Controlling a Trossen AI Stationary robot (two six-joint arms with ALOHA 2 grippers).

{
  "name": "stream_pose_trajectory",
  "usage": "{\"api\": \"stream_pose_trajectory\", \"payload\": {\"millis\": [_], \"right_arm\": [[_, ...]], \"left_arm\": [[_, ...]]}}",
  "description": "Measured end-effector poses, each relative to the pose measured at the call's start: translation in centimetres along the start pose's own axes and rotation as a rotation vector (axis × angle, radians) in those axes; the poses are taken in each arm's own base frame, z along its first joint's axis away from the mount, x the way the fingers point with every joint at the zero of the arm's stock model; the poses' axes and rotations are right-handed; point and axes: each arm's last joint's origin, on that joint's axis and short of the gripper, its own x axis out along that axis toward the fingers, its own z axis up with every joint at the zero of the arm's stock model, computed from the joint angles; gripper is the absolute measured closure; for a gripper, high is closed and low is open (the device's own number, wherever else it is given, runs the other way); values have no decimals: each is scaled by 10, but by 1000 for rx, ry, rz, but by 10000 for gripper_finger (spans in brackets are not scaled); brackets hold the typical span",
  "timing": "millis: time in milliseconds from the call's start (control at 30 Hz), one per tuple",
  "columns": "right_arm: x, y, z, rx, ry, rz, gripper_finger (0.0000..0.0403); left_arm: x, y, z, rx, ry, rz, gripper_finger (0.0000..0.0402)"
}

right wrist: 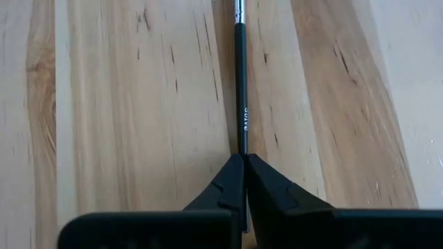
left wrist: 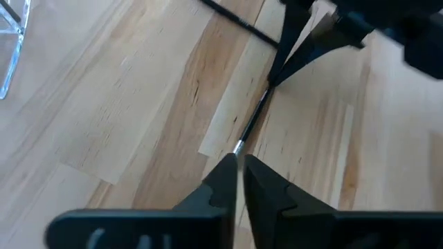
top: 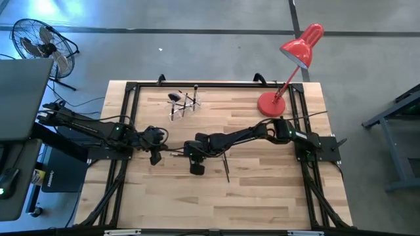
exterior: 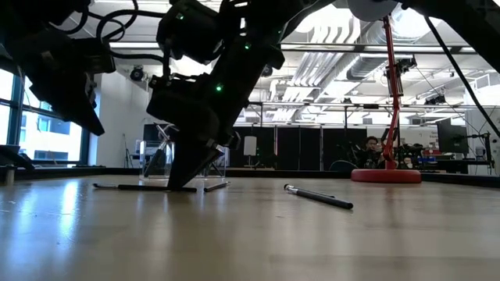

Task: Put items in baskets/containers
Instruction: Put the eyeshadow brush into the transparent organizer

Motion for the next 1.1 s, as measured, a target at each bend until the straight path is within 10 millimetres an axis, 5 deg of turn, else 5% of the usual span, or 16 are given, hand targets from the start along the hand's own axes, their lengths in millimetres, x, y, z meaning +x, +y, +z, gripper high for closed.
{"api": "stream_pose_trajectory", "payload": {"millis": [333, 767, 1100], "right_arm": [[1, 0, -1, 2, 9, 21, 398], [2, 1, 0, 5, -5, 37, 400], [2, 1, 1, 10, -14, 45, 399]], "left_arm": [[22, -1, -7, 164, 124, 90, 280], [64, -7, -15, 366, 222, 126, 275], [74, -9, -16, 395, 217, 128, 275]]}}
